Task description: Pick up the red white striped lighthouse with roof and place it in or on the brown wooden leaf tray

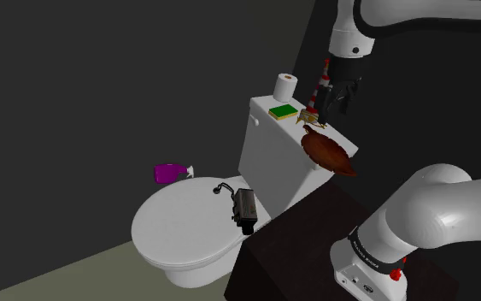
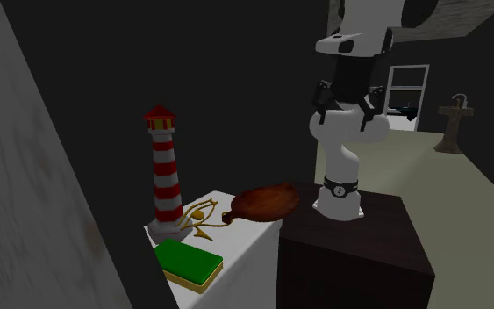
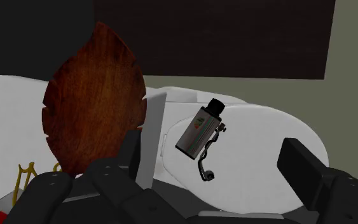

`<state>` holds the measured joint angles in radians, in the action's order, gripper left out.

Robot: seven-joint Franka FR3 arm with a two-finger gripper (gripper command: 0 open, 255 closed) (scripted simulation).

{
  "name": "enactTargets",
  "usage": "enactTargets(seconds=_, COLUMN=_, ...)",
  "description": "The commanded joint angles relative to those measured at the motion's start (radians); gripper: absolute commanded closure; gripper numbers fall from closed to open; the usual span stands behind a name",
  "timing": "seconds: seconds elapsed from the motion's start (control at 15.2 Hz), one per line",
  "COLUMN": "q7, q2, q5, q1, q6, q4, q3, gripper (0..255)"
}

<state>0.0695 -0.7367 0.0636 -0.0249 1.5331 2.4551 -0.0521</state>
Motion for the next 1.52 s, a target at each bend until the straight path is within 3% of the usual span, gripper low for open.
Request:
enactTargets(seconds=0.0, q7=0.000, q2=0.000, q5=0.000, q1=0.000, q6=0.000, q4=0.000, q3=0.000, gripper=0)
enactTargets(seconds=0.79, q7=-0.246, q2=0.090, q5=0.220, q1=-0.086, q6=0.364, q4=0.006, q3=0.202, gripper=0)
enactTargets(seconds=1.45, q7=-0.448, q2=0.272, q5=0.274, q1=-0.102, q6=0.670, q4=-0.118, q3=0.381, gripper=0)
